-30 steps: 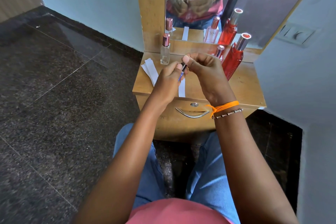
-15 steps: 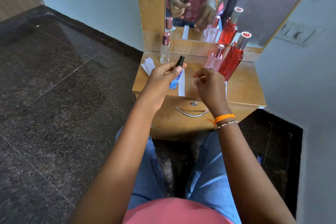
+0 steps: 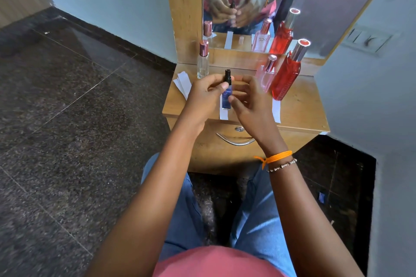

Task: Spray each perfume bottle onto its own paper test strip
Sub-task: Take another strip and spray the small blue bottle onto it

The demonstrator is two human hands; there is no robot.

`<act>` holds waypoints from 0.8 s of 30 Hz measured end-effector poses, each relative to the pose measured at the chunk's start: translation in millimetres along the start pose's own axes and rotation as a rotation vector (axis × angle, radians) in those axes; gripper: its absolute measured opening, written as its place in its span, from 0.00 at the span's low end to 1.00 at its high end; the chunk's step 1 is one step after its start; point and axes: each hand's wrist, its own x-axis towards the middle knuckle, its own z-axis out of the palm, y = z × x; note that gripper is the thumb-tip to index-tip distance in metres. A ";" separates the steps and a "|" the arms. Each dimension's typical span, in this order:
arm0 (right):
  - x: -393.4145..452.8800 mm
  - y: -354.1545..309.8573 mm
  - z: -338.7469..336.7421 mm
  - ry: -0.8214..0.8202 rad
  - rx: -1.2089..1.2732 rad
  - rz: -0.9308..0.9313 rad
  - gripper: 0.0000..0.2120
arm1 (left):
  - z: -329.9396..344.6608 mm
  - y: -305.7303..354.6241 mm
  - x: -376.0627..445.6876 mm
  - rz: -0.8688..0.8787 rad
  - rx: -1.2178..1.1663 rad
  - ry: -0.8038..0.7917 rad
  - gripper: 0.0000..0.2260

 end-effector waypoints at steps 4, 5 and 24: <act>-0.6 2.9 -3.0 0.041 -0.082 0.010 0.16 | 1.6 3.6 6.7 -0.005 0.043 -0.070 0.11; -0.9 4.3 -4.1 0.054 -0.091 0.031 0.16 | 2.1 3.2 11.5 0.011 0.165 -0.049 0.12; -0.2 4.7 -17.5 -0.004 0.174 0.127 0.15 | 23.2 -12.0 42.5 0.055 0.829 0.185 0.09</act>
